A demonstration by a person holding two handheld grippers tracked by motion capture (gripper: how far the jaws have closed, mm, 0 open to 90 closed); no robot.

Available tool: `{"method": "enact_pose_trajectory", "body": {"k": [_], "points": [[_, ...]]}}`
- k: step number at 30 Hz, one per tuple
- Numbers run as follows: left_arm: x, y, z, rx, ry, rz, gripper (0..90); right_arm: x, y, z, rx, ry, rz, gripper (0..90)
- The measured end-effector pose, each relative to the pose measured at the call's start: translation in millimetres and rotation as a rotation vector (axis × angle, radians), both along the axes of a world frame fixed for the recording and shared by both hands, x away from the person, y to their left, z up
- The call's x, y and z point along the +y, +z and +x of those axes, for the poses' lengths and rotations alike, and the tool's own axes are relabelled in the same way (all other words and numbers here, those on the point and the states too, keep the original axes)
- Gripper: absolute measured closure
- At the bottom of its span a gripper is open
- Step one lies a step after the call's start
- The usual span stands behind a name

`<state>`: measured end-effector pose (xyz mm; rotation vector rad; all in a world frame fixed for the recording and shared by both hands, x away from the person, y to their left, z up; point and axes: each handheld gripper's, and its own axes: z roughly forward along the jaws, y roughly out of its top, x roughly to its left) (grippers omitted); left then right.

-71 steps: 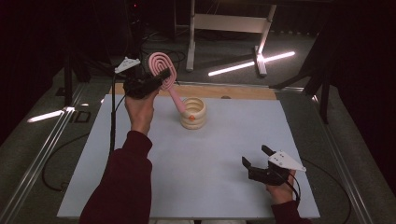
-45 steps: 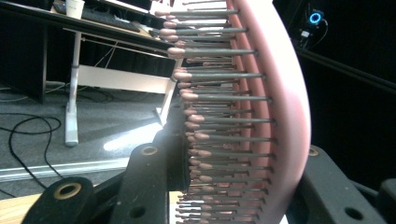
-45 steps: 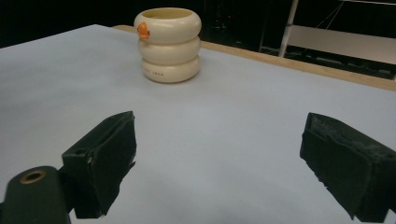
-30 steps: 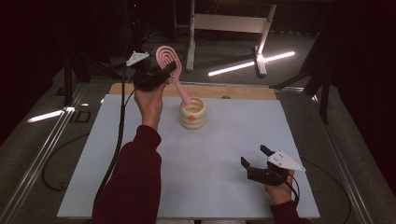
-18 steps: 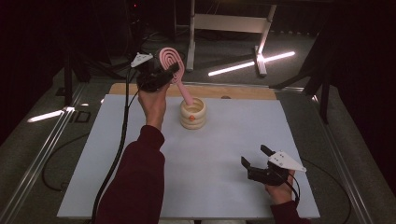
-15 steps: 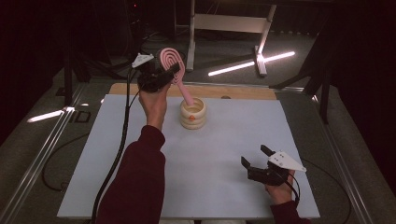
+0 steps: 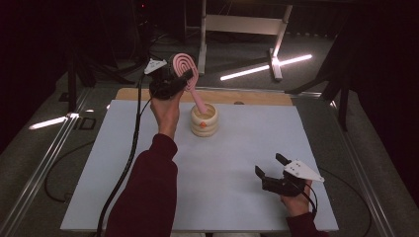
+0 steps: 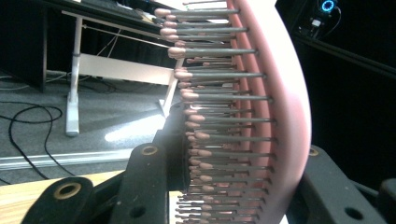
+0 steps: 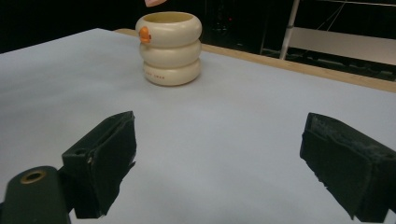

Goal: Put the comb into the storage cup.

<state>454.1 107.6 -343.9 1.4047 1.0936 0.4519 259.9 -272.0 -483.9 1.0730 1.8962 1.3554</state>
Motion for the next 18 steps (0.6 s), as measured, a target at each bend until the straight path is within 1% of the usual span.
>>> {"method": "enact_pose_trajectory", "body": {"k": [6,18], "points": [[-2.7,-4.0,2.3,0.008,0.000,0.005,64.1,-0.9,0.0,0.1,-0.001,-0.001,0.001,10.6],[-2.9,-6.8,3.7,0.015,0.004,0.015,64.1,-0.9,-0.2,0.4,0.000,-0.003,0.002,10.6]]}}
